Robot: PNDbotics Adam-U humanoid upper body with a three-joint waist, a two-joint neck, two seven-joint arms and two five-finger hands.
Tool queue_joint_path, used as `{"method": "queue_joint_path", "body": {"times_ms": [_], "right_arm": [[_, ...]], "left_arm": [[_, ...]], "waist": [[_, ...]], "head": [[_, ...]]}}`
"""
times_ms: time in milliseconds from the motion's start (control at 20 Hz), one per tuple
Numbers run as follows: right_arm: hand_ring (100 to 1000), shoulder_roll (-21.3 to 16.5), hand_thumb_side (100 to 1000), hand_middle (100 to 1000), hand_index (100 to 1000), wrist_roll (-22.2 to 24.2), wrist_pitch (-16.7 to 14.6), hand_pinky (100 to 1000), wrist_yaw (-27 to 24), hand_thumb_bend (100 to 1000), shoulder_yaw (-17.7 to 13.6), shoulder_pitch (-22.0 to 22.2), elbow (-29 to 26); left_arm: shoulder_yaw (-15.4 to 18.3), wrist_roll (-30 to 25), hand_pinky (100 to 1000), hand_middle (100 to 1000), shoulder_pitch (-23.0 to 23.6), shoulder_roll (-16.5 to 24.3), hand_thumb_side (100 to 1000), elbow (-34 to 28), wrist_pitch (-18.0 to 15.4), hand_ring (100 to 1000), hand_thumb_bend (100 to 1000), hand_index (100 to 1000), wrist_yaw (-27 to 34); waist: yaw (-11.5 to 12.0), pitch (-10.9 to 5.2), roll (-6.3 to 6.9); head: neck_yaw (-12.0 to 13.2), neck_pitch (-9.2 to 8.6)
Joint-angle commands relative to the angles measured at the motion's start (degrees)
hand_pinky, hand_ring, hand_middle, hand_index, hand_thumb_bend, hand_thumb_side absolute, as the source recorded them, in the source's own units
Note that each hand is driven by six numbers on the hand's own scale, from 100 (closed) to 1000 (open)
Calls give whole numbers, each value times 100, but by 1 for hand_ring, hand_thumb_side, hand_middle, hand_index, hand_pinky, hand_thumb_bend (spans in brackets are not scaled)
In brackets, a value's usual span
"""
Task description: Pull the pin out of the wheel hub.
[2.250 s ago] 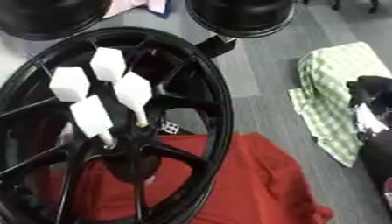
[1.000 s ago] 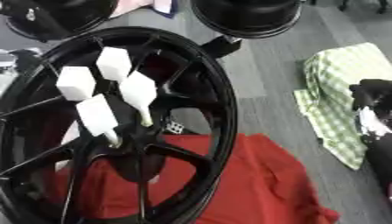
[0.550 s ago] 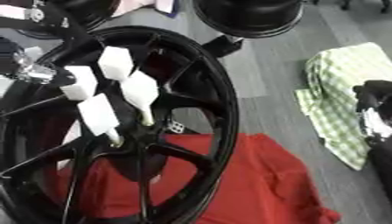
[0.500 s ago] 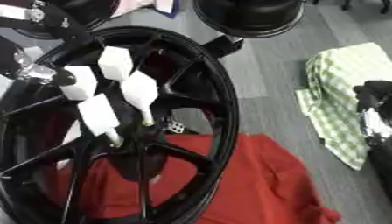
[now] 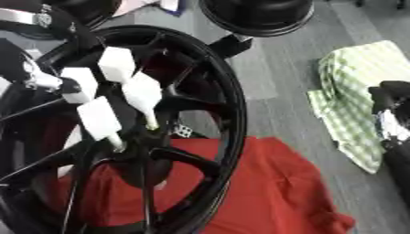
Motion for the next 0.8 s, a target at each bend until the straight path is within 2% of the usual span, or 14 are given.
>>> {"method": "queue_joint_path", "body": {"times_ms": [50,500,800], "right_arm": [[764,-109,251,536,697,3,6,835,-29,139,-28,-32,-107],[765,-71,254,536,696,14,43,835,-27,138,-28,-55,-107],[765,-40,256,536,697,21,67,836,-25,137,-25,-70,-107]], "left_arm": [[33,-24,885,847,-42,166,559,-124,-27,877,441,938,-72],[50,-24,861,831,77,233,511,-180,-111,882,442,914,-733],[74,-24,846,815,126,231,481,-173,-86,870,413,910,-905]], "waist": [[-14,-73,-4],[-47,-38,20],[-48,-12,22]], "head": [[-45,-116],[-41,-194],[-31,-221]]}}
